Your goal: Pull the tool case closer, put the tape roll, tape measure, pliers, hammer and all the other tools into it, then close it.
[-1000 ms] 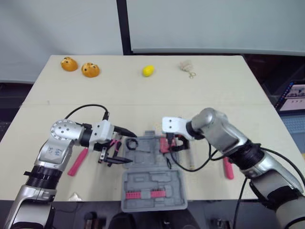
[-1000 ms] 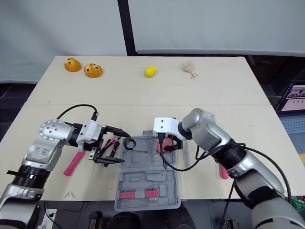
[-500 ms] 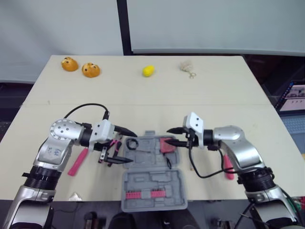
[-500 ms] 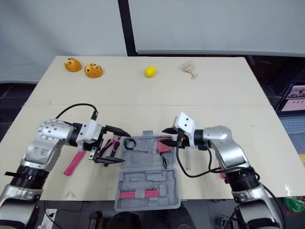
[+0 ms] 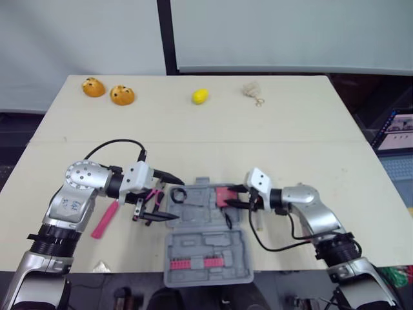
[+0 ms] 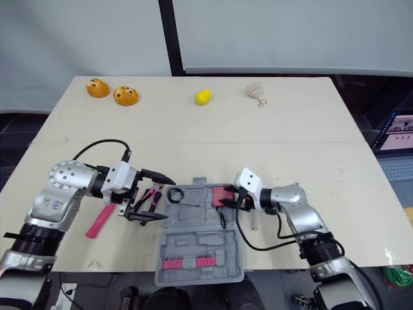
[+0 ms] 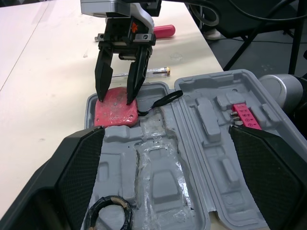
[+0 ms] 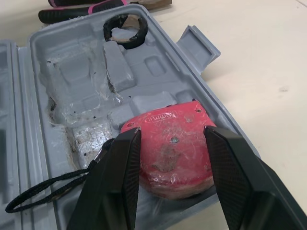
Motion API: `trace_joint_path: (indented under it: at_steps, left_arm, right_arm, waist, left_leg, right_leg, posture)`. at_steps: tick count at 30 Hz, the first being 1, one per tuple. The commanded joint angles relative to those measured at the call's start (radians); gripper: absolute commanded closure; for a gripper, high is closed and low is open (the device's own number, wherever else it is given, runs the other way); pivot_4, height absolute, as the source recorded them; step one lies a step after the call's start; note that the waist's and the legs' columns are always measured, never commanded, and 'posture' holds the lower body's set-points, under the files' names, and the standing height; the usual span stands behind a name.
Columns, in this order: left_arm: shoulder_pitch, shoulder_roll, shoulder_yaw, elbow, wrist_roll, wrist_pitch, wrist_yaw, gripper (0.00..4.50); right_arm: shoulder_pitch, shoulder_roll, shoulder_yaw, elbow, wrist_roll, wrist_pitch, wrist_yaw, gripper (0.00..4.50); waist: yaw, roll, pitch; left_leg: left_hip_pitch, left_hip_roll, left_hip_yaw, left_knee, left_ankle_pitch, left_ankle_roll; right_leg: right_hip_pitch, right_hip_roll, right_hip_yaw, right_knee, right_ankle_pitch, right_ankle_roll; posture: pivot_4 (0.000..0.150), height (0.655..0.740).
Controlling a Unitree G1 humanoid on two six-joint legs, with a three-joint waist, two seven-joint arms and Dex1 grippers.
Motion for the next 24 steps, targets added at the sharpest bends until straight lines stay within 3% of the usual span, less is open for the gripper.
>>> trace_joint_path:
  at_steps: [1, 12, 20, 24]
  left_arm:
    - [-0.017, 0.015, 0.023, -0.018, -0.017, -0.010, -0.007, 0.00]
    - [-0.038, 0.004, 0.018, 0.008, -0.009, -0.023, -0.004, 0.00]
    - [-0.032, -0.008, 0.028, 0.017, -0.023, -0.001, 0.020, 0.00]
    - [0.006, -0.041, 0.074, -0.024, -0.058, 0.077, 0.120, 0.00]
  right_arm:
    - [0.016, -0.002, 0.030, 0.061, -0.052, -0.020, -0.032, 2.29]
    - [0.067, 0.031, 0.052, 0.109, -0.074, 0.025, -0.101, 2.29]
    - [0.109, 0.124, -0.091, -0.066, 0.093, 0.128, -0.178, 2.29]
    - [0.114, 0.131, -0.212, -0.249, 0.166, 0.158, -0.266, 2.29]
  waist:
    - [0.000, 0.000, 0.000]
    - [0.000, -0.001, -0.005]
    - [0.001, -0.001, -0.007]
    - [0.001, 0.004, -0.005]
  left_leg:
    - [0.000, 0.000, 0.000, 0.000, 0.000, 0.000]
    - [0.002, 0.000, 0.000, 0.001, 0.000, 0.000]
    - [0.002, 0.000, 0.000, 0.000, 0.000, 0.000]
    - [0.000, 0.000, 0.000, 0.000, 0.000, 0.000]
  right_leg:
    - [0.000, 0.000, 0.000, 0.000, 0.000, 0.000]
    - [0.002, 0.000, 0.000, 0.001, 0.000, 0.000]
    - [0.002, 0.000, 0.000, 0.001, 0.000, 0.000]
    - [0.000, 0.000, 0.001, 0.002, 0.000, 0.000]
  posture:
    - [0.150, 0.7400]
    - [0.150, 0.7400]
    - [0.150, 0.7400]
    - [0.150, 0.7400]
